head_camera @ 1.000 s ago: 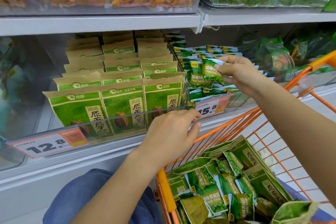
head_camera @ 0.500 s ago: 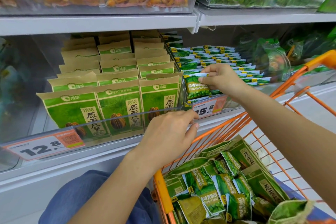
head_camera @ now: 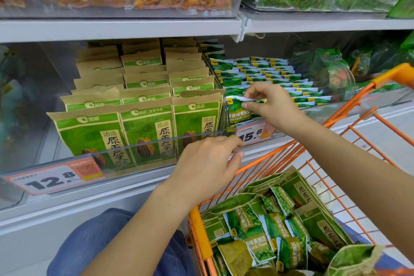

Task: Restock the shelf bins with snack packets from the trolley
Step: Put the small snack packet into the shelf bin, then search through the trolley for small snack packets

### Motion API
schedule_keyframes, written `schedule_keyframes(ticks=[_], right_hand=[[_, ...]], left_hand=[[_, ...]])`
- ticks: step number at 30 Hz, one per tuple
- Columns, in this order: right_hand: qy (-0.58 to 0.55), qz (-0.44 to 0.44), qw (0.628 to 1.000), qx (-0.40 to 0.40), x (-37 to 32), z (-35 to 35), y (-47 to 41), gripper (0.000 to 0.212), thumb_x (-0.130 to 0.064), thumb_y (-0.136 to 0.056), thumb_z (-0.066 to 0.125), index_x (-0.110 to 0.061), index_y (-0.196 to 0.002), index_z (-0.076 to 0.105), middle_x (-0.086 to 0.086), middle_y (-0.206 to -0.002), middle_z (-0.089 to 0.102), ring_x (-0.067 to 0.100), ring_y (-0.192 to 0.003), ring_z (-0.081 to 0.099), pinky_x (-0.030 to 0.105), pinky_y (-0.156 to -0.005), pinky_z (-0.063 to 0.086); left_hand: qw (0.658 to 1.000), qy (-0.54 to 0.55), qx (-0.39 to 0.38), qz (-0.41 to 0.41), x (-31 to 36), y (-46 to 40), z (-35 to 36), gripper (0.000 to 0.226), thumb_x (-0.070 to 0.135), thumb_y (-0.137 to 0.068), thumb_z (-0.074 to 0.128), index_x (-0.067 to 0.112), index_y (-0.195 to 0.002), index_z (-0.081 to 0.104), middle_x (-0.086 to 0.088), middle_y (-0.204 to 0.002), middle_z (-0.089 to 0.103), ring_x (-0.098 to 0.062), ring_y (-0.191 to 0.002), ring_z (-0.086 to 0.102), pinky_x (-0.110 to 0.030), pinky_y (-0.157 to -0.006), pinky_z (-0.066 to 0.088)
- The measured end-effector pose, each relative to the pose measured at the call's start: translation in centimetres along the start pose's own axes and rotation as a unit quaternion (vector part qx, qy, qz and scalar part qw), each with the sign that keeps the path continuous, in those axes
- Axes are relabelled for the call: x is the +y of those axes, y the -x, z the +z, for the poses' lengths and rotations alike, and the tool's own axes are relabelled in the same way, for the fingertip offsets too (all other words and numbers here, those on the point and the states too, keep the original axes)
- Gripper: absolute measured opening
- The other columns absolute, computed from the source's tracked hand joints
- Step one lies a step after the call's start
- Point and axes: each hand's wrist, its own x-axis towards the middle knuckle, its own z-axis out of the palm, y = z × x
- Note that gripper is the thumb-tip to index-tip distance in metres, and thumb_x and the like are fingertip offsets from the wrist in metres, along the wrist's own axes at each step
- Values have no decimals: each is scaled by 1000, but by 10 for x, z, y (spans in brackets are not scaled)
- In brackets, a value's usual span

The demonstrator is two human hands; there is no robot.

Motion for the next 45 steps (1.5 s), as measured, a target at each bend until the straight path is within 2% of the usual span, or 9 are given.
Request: schedule_keyframes(ticks=[3, 8, 15, 20, 24, 35, 38, 42, 45], right_hand=[[10, -6, 1000, -4, 3, -2, -2, 15, -11, -83, 72, -18, -84, 59, -11, -79, 57, -2, -76, 51, 1, -65, 36], [-3, 38, 998, -41, 5, -11, -2, 20, -22, -83, 74, -24, -95, 58, -9, -87, 56, 3, -77, 53, 16, -66, 42], [-94, -4, 990, 106, -3, -43, 62, 1, -17, -92, 64, -17, -92, 64, -1, -78, 65, 15, -74, 63, 33, -74, 53], [64, -41, 988, -134, 18, -12, 145, 15, -40, -90, 55, -28, -91, 64, -10, -69, 67, 7, -63, 61, 26, -60, 47], [325, -102, 831, -441, 27, 28, 171, 42, -45, -96, 48, -24, -132, 49, -1, -120, 64, 18, -97, 64, 29, -78, 50], [390, -191, 764, -478, 2, 97, 197, 94, -68, -88, 43, 0, -148, 19, 21, -137, 46, 37, -104, 58, 44, -74, 53], [316, -133, 787, -513, -5, 85, 188, 82, -63, -85, 54, -7, -140, 31, 13, -120, 53, 31, -97, 58, 40, -74, 54], [1, 91, 819, -566, -15, 39, 155, 54, -52, -77, 72, -29, -121, 51, -6, -113, 59, 13, -97, 58, 26, -78, 50], [-284, 172, 798, -502, -20, 3, 136, 84, -62, -69, 71, -24, -139, 44, 3, -137, 54, 19, -108, 62, 26, -85, 51]], left_hand=[[1000, 2, -4, -3, 0, 1, 0, 31, 38, -100, 41, 31, -126, 54, 16, -113, 64, -5, -101, 59, -27, -77, 46], [1000, -2, -6, 3, -1, -1, 0, 32, 39, -100, 39, 31, -128, 53, 16, -114, 63, -4, -101, 59, -26, -77, 46], [999, 45, -27, -8, -1, -1, 1, 28, 38, -98, 46, 29, -121, 59, 17, -106, 65, -8, -93, 63, -34, -78, 52], [992, 94, -87, -19, 2, 5, 6, 25, 45, -95, 48, 32, -111, 63, 20, -88, 60, -7, -86, 62, -33, -77, 51], [993, 58, -105, -20, 3, 6, 6, 29, 48, -93, 50, 32, -114, 62, 18, -92, 60, -11, -93, 62, -33, -79, 51], [993, 59, -99, -19, 2, 7, 4, 30, 49, -93, 50, 33, -115, 61, 19, -94, 60, -10, -92, 62, -35, -79, 53], [994, 60, -95, -15, 1, 7, 4, 30, 49, -93, 50, 33, -116, 61, 21, -90, 57, -9, -90, 62, -34, -78, 53], [988, 135, -73, -17, -2, 6, 7, 30, 47, -92, 54, 32, -117, 61, 21, -101, 63, 0, -94, 59, -31, -81, 51], [957, 283, -39, -43, 0, 4, 1, 28, 47, -91, 58, 30, -111, 65, 17, -103, 67, 2, -97, 60, -23, -82, 48]])
